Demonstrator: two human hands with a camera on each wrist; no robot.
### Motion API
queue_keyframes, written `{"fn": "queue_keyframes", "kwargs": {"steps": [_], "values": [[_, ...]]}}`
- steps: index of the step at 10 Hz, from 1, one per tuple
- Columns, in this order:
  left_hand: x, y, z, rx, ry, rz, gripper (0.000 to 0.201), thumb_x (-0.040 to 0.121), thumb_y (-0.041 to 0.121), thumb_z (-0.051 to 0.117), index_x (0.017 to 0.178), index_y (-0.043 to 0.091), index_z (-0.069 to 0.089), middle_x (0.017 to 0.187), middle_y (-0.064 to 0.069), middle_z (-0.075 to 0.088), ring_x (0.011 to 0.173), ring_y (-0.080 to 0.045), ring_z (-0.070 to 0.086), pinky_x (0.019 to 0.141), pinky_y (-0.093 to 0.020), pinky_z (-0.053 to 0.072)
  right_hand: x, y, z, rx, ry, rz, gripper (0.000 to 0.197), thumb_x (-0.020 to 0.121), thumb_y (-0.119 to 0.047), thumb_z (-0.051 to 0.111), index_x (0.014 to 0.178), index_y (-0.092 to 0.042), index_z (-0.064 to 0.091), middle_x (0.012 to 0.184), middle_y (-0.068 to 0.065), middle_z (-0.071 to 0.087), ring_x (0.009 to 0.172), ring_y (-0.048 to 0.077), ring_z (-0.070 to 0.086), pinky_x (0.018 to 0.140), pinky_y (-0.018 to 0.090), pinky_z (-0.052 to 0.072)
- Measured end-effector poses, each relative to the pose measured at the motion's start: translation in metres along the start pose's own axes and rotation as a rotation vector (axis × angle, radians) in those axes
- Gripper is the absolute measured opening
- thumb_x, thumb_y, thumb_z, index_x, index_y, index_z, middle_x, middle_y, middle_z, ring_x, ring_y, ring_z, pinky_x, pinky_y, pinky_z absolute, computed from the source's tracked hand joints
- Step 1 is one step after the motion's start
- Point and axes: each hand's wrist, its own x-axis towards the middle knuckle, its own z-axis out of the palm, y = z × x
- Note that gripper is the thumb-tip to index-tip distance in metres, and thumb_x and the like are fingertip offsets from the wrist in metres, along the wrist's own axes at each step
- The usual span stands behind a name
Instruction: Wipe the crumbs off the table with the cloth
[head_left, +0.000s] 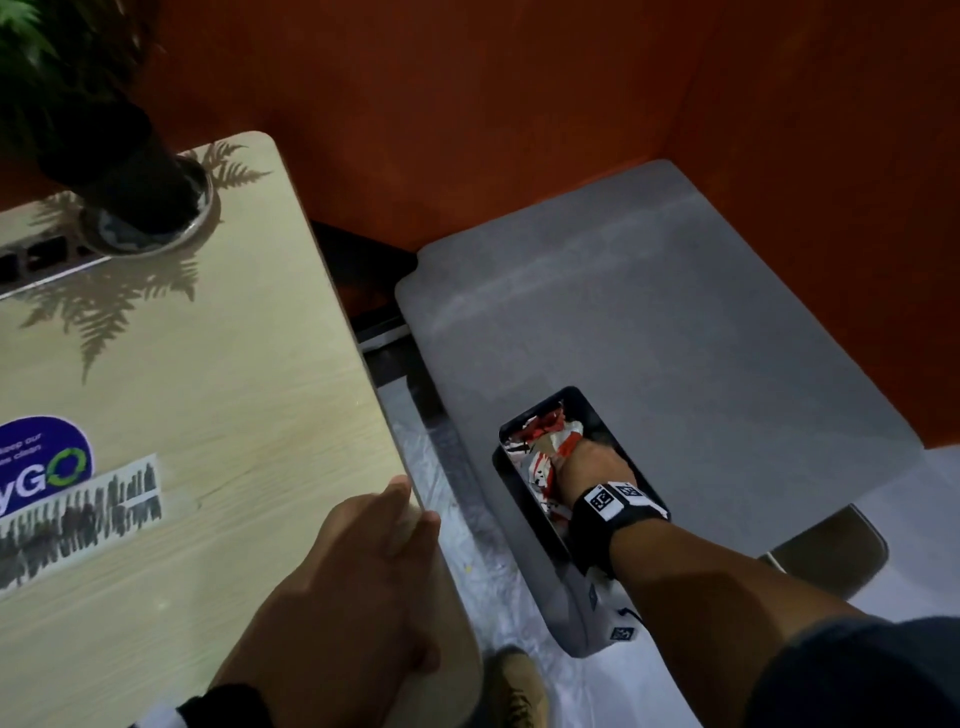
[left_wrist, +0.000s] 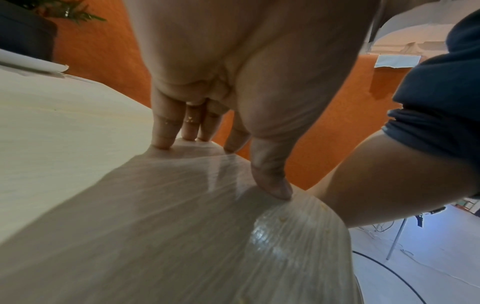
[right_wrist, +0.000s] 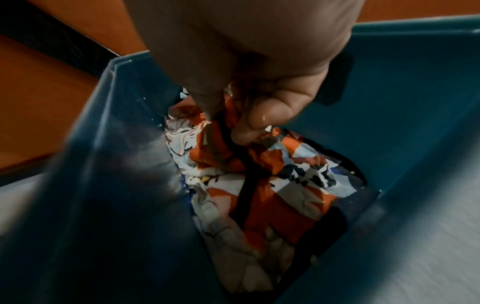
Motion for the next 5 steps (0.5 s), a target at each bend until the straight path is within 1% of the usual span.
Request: {"fn": "queue_keyframes", "kwargs": {"steps": [1,2,3,4,5], "values": [[0.011,-0.004,0.018,0.165,0.063,-0.043,0.111,0.032,0.06,0.082,0.13,0.014,0.057,0.132,-0.016,0.058,0.123,-0.023,0.04,0.097,-0.022,0.044,-0.002,-0.006,-0.001,-0.01,-0.063,-0.009,0.066,0.087,-0.055,0.035,0.135,-0.012,0.049,0.123,0.015,0.068,0.112,0.036,0.064,0.102,0.042,0.045],[0.012,0.005,0.007,0.294,0.014,-0.029,0.104,0.026,0.069,0.077,0.113,0.012,0.07,0.125,-0.021,0.063,0.112,-0.028,0.042,0.07,-0.035,0.06,-0.005,-0.01,-0.004,-0.05,-0.117,-0.002,0.062,0.086,-0.056,0.039,0.129,-0.013,0.05,0.123,0.015,0.067,0.112,0.037,0.064,0.1,0.044,0.045],[0.012,0.011,0.0,0.378,0.026,-0.001,0.103,0.022,0.07,0.08,0.107,0.013,0.073,0.117,-0.02,0.068,0.103,-0.027,0.045,0.07,-0.028,0.057,-0.021,-0.013,-0.022,-0.138,-0.09,-0.093,0.051,0.08,-0.054,0.046,0.113,-0.02,0.062,0.109,0.007,0.072,0.098,0.033,0.068,0.085,0.038,0.052],[0.002,0.017,-0.008,0.403,0.071,0.035,0.103,0.028,0.07,0.08,0.115,0.014,0.069,0.123,-0.017,0.064,0.107,-0.029,0.056,0.08,-0.026,0.055,-0.063,-0.024,-0.058,-0.147,0.019,-0.195,0.036,0.086,-0.046,0.049,0.1,-0.018,0.068,0.102,0.007,0.073,0.093,0.032,0.068,0.08,0.034,0.051],[0.001,0.023,-0.018,0.265,0.064,-0.01,0.097,0.057,0.053,0.081,0.138,0.014,0.045,0.142,-0.012,0.042,0.127,-0.032,0.044,0.095,-0.038,0.05,-0.11,-0.047,-0.1,-0.159,0.137,-0.33,0.029,0.088,-0.039,0.053,0.102,-0.018,0.067,0.106,0.011,0.07,0.097,0.034,0.065,0.079,0.034,0.049]]}}
